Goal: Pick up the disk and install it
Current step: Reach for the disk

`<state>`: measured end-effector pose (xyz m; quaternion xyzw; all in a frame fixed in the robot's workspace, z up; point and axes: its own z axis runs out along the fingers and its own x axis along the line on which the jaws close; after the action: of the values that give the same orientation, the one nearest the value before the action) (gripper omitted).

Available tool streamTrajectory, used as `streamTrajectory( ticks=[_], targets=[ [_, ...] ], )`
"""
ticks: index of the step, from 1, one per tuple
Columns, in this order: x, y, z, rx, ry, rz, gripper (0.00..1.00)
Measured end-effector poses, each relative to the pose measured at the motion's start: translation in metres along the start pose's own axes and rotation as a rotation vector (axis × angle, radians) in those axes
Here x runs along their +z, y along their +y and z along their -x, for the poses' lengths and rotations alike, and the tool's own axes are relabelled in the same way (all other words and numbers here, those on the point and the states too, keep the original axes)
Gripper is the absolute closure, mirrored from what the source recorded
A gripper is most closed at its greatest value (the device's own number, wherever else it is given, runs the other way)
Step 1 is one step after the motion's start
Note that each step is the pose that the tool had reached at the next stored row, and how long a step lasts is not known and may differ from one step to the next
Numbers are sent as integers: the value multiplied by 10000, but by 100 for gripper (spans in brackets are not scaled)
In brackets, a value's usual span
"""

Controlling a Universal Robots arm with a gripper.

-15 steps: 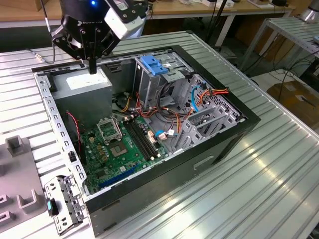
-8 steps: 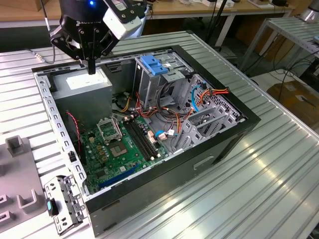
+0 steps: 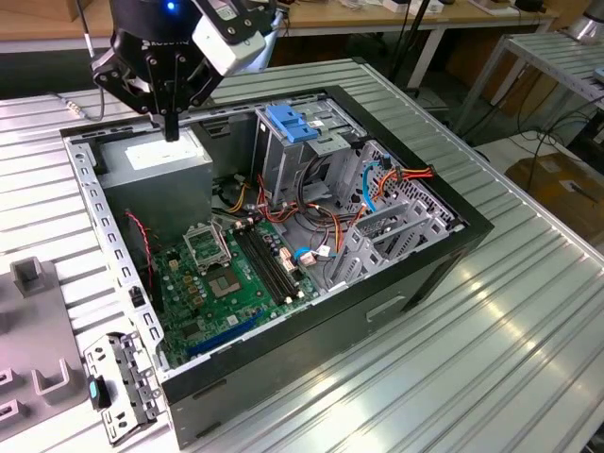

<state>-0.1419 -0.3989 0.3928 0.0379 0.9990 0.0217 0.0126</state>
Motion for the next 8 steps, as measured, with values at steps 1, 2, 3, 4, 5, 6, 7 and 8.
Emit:
streamTrajectory(
  ticks=[1, 2, 3, 4, 5, 6, 7, 8],
  targets=[
    [0, 0, -2, -1, 0, 0, 89],
    [0, 0, -5, 0, 0, 0, 89],
    [0, -1, -7, 0, 1, 0, 89],
    [0, -1, -9, 0, 1, 0, 89],
    [0, -1, -11, 0, 1, 0, 89],
    [0, -1, -14, 1, 1, 0, 89],
    [1, -1, -16, 0, 1, 0, 89],
    [1, -2, -19, 0, 1, 0, 89]
  ],
)
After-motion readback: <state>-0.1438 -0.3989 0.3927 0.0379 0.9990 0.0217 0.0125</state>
